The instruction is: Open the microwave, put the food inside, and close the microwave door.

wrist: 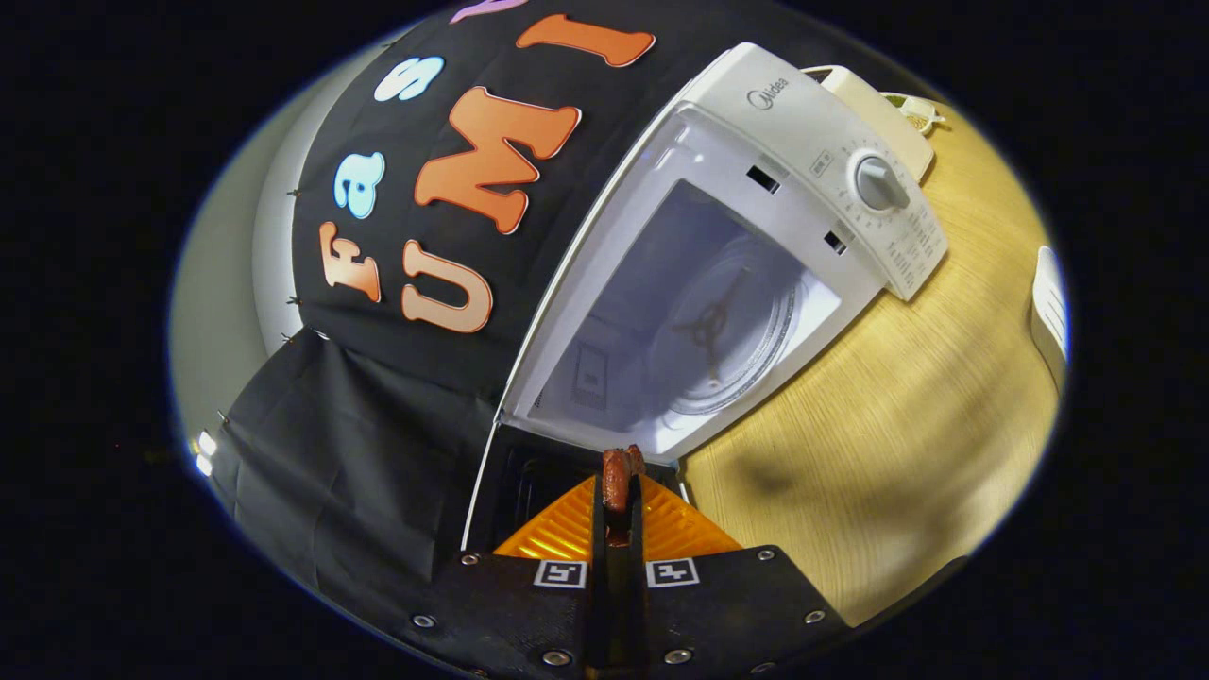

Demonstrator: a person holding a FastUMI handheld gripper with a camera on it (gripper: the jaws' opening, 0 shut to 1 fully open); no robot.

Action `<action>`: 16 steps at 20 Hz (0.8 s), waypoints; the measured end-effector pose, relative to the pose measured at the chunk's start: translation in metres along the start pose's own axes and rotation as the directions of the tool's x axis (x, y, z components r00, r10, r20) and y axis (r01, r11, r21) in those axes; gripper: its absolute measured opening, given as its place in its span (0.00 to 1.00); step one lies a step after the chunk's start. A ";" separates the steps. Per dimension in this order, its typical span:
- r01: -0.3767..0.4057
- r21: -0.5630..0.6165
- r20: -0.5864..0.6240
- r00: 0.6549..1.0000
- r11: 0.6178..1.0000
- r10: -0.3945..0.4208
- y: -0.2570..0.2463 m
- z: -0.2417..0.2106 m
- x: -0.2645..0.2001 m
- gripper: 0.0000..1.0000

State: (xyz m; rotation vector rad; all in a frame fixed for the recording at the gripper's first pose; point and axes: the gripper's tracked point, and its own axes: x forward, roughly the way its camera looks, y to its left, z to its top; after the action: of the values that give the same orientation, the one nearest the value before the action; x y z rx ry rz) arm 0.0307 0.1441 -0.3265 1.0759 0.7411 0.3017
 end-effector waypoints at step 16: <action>0.094 0.122 0.231 0.965 0.988 -0.120 -0.056 0.052 0.112 0.09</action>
State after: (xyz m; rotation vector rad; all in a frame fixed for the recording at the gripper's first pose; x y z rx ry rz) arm 0.1402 0.1447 -0.4063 1.1485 0.6029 0.0373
